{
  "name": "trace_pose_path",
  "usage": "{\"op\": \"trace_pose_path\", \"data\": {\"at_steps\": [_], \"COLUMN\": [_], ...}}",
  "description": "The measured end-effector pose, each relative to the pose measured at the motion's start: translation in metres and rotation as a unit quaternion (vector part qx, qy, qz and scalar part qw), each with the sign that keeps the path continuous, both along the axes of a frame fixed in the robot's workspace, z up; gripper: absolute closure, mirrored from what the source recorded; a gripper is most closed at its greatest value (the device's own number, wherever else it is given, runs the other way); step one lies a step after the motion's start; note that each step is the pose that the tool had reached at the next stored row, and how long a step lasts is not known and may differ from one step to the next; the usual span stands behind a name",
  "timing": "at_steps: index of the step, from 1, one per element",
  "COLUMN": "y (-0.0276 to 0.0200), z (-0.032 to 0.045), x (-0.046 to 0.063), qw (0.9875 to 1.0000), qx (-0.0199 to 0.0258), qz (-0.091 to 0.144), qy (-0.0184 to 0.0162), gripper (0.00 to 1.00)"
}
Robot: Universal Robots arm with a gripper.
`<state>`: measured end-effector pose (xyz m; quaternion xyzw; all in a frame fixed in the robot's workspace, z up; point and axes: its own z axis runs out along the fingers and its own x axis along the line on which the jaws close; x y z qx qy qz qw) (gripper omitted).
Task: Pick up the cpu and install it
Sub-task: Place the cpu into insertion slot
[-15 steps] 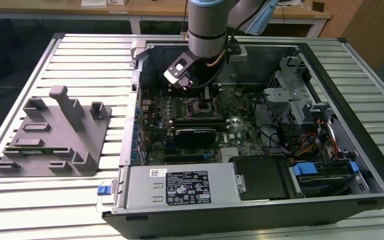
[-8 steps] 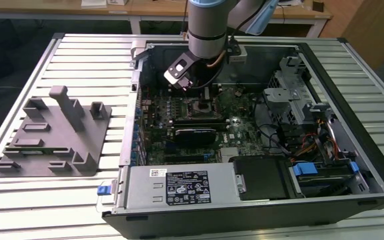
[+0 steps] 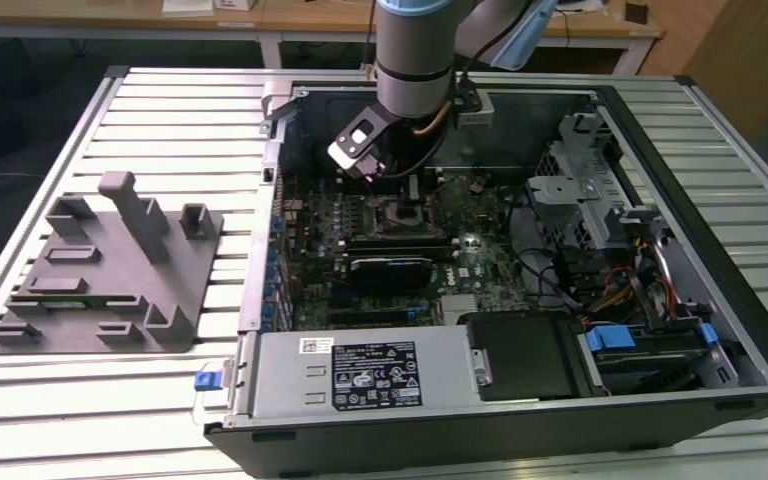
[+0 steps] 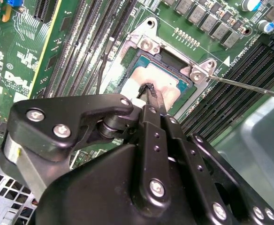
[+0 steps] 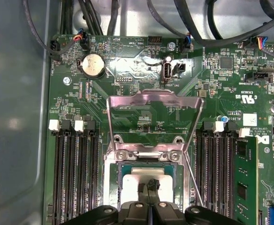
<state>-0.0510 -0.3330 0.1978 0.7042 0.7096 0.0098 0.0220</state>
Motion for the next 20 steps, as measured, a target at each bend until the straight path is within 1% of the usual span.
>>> {"op": "trace_pose_path", "data": {"at_steps": [6, 9, 11, 15, 20], "y": [0.0002, 0.0005, 0.0002, 0.0002, 0.0002], "z": [-0.0004, 0.0011, 0.0049, 0.0137, 0.0294], "x": [0.0, 0.0, 0.0, 0.0, 0.0], "qw": [1.0, 1.0, 1.0, 1.0, 1.0], "qx": [0.0004, 0.0014, 0.0004, 0.0005, 0.0005], "qz": [0.0, 0.0, 0.0, 0.0, 0.0], "qy": [-0.0003, -0.001, -0.0003, -0.0003, -0.0004], "gripper": [0.89, 0.89, 0.89, 0.89, 0.89]}}
